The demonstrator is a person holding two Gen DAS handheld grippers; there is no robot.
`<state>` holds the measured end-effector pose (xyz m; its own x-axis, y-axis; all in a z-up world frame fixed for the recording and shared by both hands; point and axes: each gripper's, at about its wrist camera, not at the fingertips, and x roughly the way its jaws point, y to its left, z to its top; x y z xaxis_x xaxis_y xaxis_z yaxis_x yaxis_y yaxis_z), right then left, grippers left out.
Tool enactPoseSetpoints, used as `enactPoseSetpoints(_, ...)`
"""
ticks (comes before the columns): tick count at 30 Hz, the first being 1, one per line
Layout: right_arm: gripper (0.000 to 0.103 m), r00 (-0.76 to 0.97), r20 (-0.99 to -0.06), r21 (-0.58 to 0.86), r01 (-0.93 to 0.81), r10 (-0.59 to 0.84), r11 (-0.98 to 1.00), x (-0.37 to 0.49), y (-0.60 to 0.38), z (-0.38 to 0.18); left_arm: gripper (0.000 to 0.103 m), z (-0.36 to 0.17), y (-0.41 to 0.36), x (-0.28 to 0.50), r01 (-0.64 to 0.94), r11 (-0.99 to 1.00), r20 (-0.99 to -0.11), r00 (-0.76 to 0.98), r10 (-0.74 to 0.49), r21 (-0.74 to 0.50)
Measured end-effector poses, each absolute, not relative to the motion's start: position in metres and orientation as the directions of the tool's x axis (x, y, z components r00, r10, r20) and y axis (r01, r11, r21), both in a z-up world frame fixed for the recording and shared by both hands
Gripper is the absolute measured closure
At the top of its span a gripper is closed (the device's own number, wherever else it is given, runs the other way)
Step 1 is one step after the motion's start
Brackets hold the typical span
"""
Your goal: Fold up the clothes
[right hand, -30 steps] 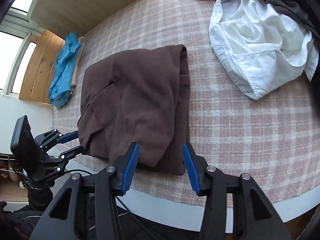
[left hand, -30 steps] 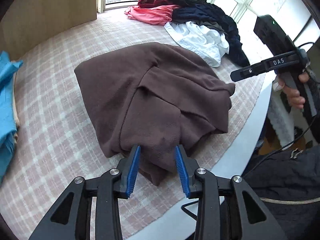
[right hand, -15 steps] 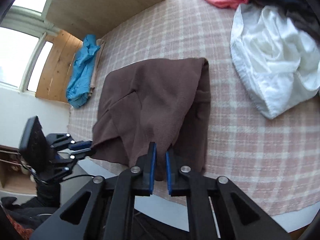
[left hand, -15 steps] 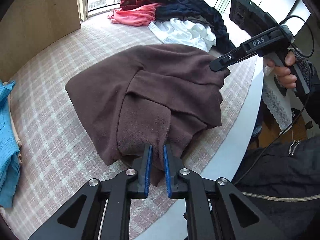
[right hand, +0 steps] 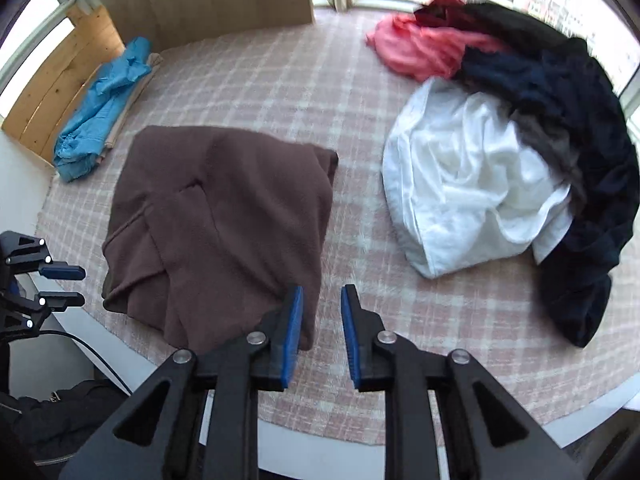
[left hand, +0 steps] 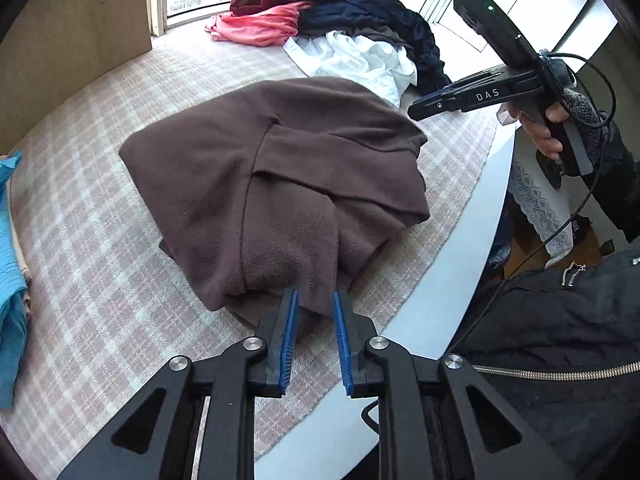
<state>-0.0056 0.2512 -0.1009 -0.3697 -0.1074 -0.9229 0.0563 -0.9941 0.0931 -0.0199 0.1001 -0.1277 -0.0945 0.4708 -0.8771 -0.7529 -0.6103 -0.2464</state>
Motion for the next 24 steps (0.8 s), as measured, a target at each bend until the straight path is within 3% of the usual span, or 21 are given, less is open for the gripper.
enactPoseSetpoints(3,0.075,-0.350,-0.917,0.133,0.187,-0.193,-0.973,-0.014,0.215,-0.108,0.076,-0.122,0.093,-0.028,-0.724,-0.646,-0.859,-0.150,0.490,-0.242)
enactPoseSetpoints(7,0.074,-0.182,-0.979,0.043,0.267,-0.095,-0.963,-0.017,0.190,-0.173,0.075,-0.157,0.109,-0.041,-0.689,-0.700,-0.876,-0.206,0.436,-0.186)
enactPoseSetpoints(9,0.074,-0.146,-0.981,0.083,0.296,-0.131,-0.952,-0.013,0.195,-0.175,0.074,-0.183,0.117,-0.037,-0.677,-0.700,-0.887,-0.153,0.437,-0.228)
enactPoseSetpoints(13,0.075,-0.195,-0.936,0.256,0.198,-0.294,-0.946,-0.039,0.229,-0.132,0.074,-0.163,0.106,-0.035,-0.693,-0.672,-0.865,-0.140,0.482,-0.262)
enactPoseSetpoints(16,0.075,-0.330,-0.910,0.238,0.083,-0.252,-0.968,-0.074,0.257,-0.110,0.074,-0.140,0.106,-0.051,-0.694,-0.662,-0.830,-0.169,0.532,-0.283)
enactPoseSetpoints(20,0.075,-0.286,-0.920,0.283,-0.007,-0.270,-0.959,-0.111,0.269,-0.150,0.074,-0.138,0.140,-0.072,-0.748,-0.623,-0.823,-0.192,0.534,-0.229)
enactPoseSetpoints(22,0.074,-0.203,-0.927,0.322,-0.004,-0.314,-0.947,-0.121,0.263,-0.188,0.072,-0.164,0.155,-0.077,-0.770,-0.595,-0.854,-0.133,0.504,-0.231)
enactPoseSetpoints(24,0.074,-0.225,-0.918,0.331,0.021,-0.327,-0.943,-0.117,0.264,-0.188,0.073,-0.193,0.164,-0.075,-0.786,-0.583,-0.891,-0.096,0.444,-0.207)
